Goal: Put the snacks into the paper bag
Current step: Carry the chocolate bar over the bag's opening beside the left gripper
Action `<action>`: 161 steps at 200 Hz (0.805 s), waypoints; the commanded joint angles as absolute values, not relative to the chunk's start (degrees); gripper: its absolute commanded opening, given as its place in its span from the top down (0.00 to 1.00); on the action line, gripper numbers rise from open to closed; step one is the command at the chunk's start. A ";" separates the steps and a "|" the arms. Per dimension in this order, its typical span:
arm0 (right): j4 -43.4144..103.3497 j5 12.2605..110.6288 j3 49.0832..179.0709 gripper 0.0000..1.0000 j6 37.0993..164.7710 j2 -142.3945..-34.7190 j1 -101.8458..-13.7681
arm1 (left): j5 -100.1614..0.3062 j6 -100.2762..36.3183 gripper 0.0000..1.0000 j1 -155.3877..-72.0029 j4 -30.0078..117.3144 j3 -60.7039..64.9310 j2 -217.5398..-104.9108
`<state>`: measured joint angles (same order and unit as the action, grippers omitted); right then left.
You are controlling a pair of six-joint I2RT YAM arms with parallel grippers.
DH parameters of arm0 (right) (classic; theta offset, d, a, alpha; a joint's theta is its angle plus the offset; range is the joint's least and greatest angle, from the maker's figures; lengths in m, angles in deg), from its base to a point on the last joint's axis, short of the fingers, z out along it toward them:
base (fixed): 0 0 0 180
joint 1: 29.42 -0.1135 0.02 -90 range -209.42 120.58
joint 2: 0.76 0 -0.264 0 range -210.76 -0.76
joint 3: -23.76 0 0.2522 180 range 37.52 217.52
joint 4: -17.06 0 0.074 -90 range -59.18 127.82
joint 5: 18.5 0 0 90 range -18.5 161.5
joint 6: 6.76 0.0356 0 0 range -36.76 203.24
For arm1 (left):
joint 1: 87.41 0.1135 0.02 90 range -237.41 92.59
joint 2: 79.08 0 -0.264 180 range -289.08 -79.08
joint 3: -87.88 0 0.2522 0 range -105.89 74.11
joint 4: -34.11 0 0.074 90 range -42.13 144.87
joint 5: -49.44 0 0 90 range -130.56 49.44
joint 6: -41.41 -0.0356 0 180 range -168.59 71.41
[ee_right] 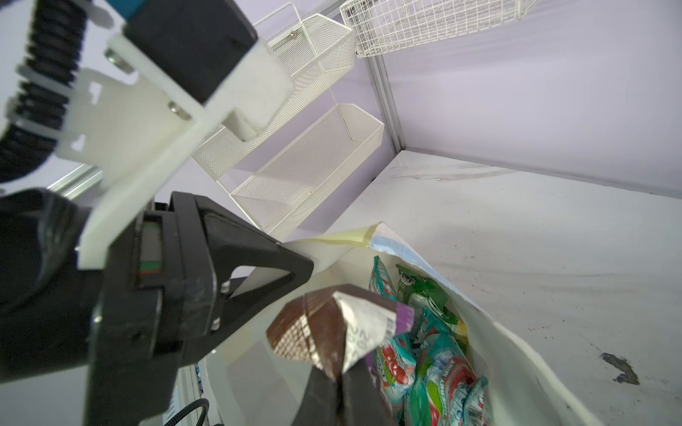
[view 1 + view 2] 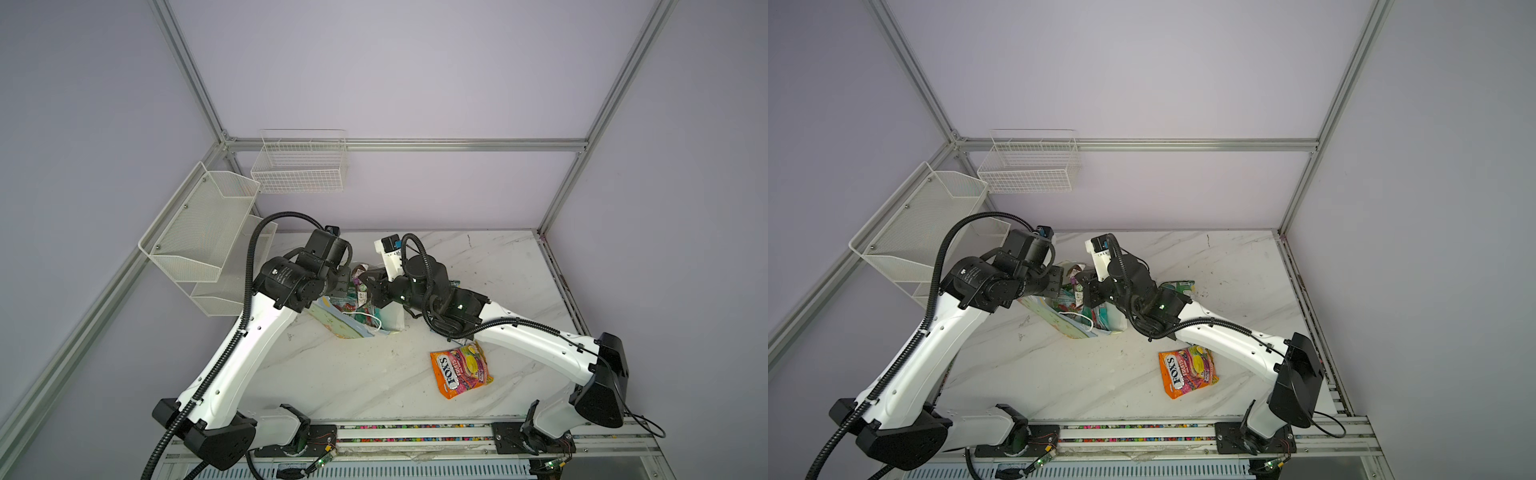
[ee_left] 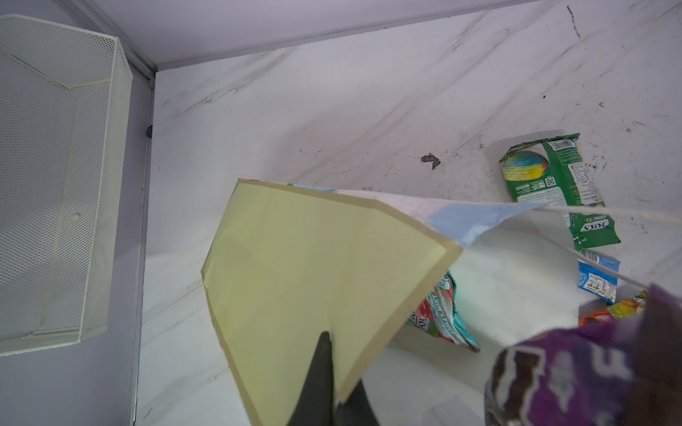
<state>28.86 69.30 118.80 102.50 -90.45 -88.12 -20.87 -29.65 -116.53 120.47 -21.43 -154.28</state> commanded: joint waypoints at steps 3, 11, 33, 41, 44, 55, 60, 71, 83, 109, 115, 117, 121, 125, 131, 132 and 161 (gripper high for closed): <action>27.17 69.48 120.75 1.00 102.99 -91.14 -88.83 | -21.24 -28.90 1.00 -116.94 120.21 -24.50 -152.48; 27.21 69.47 120.79 1.00 102.99 -91.18 -88.84 | -21.25 -28.89 1.00 -116.93 120.21 -24.60 -152.50; 27.21 69.47 120.76 1.00 103.09 -91.37 -88.93 | -21.21 -28.98 1.00 -116.93 120.30 -24.92 -152.64; 27.22 69.52 120.60 1.00 103.13 -91.37 -89.01 | -21.20 -28.99 1.00 -116.99 120.30 -24.92 -152.72; 27.21 69.56 120.54 1.00 103.10 -91.41 -89.01 | -21.15 -28.99 1.00 -116.94 120.30 -24.97 -152.73; 27.16 69.64 120.28 1.00 103.16 -91.30 -89.10 | -21.19 -28.99 1.00 -116.94 120.30 -24.96 -152.81; 27.10 69.72 120.11 1.00 103.21 -91.28 -89.10 | -21.16 -29.03 1.00 -116.96 120.30 -25.00 -152.83; 27.12 69.88 119.88 1.00 103.19 -91.22 -89.10 | -21.15 -29.07 1.00 -116.94 120.30 -25.09 -152.86; 27.47 70.00 120.05 1.00 103.19 -91.23 -89.10 | -21.20 -29.14 1.00 -116.94 120.29 -25.14 -152.92; 27.55 70.13 120.04 1.00 103.19 -91.21 -89.10 | -21.05 -29.16 1.00 -116.93 120.30 -25.15 -152.94; 27.61 70.18 120.10 1.00 103.19 -91.36 -89.10 | -21.06 -29.16 1.00 -116.94 120.29 -25.12 -152.96; 27.64 70.18 120.02 1.00 103.23 -91.30 -89.10 | -21.07 -29.16 1.00 -116.91 120.29 -25.14 -152.94; 27.65 70.18 120.13 1.00 103.18 -91.34 -89.15 | -21.08 -29.15 1.00 -116.94 120.30 -25.12 -152.93; 27.64 70.18 120.14 1.00 103.22 -91.41 -89.10 | -21.12 -29.14 1.00 -116.89 120.30 -25.14 -152.91; 27.74 70.18 120.22 1.00 103.13 -91.39 -89.12 | -21.13 -29.16 1.00 -116.93 120.30 -25.18 -152.91; 27.74 70.18 120.23 1.00 103.11 -91.38 -89.11 | -21.09 -29.16 1.00 -116.93 120.30 -25.15 -152.91; 27.73 70.22 120.39 1.00 103.17 -91.60 -89.19 | -21.12 -29.16 1.00 -116.94 120.29 -25.45 -152.91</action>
<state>28.91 69.37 119.19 102.92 -91.32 -88.69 -20.87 -29.65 -116.75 120.49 -21.43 -154.28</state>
